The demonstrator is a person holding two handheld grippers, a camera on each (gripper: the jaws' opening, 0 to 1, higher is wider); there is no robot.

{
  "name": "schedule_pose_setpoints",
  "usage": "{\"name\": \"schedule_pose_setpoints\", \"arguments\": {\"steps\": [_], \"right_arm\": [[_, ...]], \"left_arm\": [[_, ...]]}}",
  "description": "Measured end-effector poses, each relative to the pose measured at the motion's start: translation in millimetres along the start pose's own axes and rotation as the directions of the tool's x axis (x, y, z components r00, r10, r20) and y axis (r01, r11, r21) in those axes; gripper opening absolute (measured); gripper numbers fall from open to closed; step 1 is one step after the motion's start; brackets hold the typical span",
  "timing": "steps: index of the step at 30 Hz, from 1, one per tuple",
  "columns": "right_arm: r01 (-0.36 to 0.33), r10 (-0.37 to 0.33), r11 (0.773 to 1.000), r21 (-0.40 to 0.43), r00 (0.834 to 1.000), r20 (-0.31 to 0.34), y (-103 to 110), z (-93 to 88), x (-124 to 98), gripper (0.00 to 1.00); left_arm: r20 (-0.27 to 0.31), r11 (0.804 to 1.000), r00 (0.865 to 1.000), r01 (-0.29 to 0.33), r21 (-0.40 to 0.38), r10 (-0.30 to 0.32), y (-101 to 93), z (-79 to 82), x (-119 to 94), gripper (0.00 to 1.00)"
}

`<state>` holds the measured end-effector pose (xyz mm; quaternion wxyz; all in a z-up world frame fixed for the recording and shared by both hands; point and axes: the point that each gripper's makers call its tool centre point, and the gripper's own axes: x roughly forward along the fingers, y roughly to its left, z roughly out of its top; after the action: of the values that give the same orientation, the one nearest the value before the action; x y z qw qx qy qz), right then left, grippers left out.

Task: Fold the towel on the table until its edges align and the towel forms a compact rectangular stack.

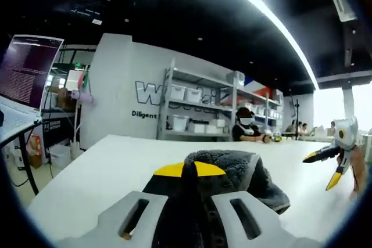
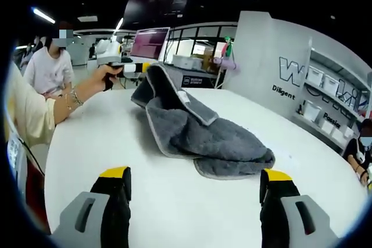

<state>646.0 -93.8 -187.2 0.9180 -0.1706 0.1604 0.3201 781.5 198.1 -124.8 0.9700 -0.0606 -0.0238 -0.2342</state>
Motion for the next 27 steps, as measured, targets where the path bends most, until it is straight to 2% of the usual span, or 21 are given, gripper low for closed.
{"name": "schedule_pose_setpoints", "arguments": {"steps": [4,8,12,20,24,27], "right_arm": [[0.001,-0.001,1.000,0.003,1.000,-0.007,-1,-2.0,1,0.93],[-0.003,0.003,1.000,0.003,1.000,-0.007,0,-2.2,1,0.93],[-0.010,0.010,1.000,-0.002,1.000,-0.007,2,-1.8,2,0.93],[-0.014,0.014,1.000,-0.003,1.000,-0.010,4,-2.6,3,0.93],[-0.015,0.015,1.000,-0.001,1.000,-0.014,5,-3.5,5,0.93],[-0.016,0.016,1.000,0.000,1.000,-0.016,5,-3.8,5,0.93]], "left_arm": [[-0.022,0.998,0.999,-0.049,0.039,0.050,15.8,-6.5,-1,0.03],[-0.061,0.994,0.993,-0.097,0.048,0.100,37.2,-18.3,-2,0.03],[-0.088,0.991,0.988,-0.125,0.051,0.129,49.5,-27.5,-2,0.03],[-0.162,0.975,0.965,-0.192,0.111,0.208,78.5,-47.7,-6,0.04],[-0.222,0.974,0.950,-0.197,0.113,0.218,85.6,-63.9,-6,0.04],[-0.247,0.974,0.944,-0.196,0.115,0.219,86.5,-71.8,-5,0.04]]}}
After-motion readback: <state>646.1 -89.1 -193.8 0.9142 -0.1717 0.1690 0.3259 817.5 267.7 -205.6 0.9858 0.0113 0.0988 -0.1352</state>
